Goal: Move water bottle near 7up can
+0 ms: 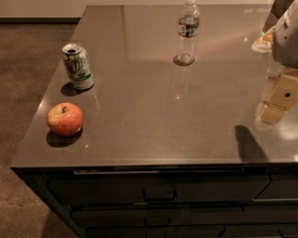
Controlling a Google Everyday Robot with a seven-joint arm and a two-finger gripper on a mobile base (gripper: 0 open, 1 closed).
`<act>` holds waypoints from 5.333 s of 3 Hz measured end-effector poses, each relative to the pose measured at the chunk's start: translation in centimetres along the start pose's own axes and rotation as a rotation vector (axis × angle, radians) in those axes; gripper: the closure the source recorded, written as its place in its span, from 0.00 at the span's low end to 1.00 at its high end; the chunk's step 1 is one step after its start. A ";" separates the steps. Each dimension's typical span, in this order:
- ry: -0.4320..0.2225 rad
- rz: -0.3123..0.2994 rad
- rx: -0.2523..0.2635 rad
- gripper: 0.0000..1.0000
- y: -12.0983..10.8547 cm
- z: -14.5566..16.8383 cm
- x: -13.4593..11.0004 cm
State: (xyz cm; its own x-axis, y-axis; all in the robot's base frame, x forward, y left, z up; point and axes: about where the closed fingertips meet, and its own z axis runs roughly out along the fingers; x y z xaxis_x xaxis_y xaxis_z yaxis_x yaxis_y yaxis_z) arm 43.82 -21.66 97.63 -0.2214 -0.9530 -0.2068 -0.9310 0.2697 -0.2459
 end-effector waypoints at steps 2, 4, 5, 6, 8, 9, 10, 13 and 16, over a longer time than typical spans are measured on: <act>-0.023 0.039 0.031 0.00 -1.6 0.3 -1.0; -0.103 0.169 0.074 0.00 -7.3 2.9 -4.7; -0.156 0.257 0.092 0.00 -10.7 4.5 -5.9; -0.231 0.352 0.103 0.00 -14.3 6.0 -7.1; -0.415 0.526 0.151 0.00 -21.3 8.3 -9.6; -0.473 0.577 0.190 0.00 -24.4 8.8 -11.0; -0.535 0.605 0.212 0.00 -26.7 8.8 -12.8; -0.566 0.654 0.218 0.17 -30.2 11.0 -14.1; -0.541 0.526 0.124 0.87 -26.7 10.2 -16.3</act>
Offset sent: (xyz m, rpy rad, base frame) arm 0.0477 0.0137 0.0030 0.0678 -0.0592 -0.0975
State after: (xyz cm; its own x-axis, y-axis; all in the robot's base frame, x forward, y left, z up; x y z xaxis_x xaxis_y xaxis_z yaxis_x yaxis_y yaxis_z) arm 75.24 -11.90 97.95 -0.4237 -0.5032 -0.7532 -0.6960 0.7130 -0.0848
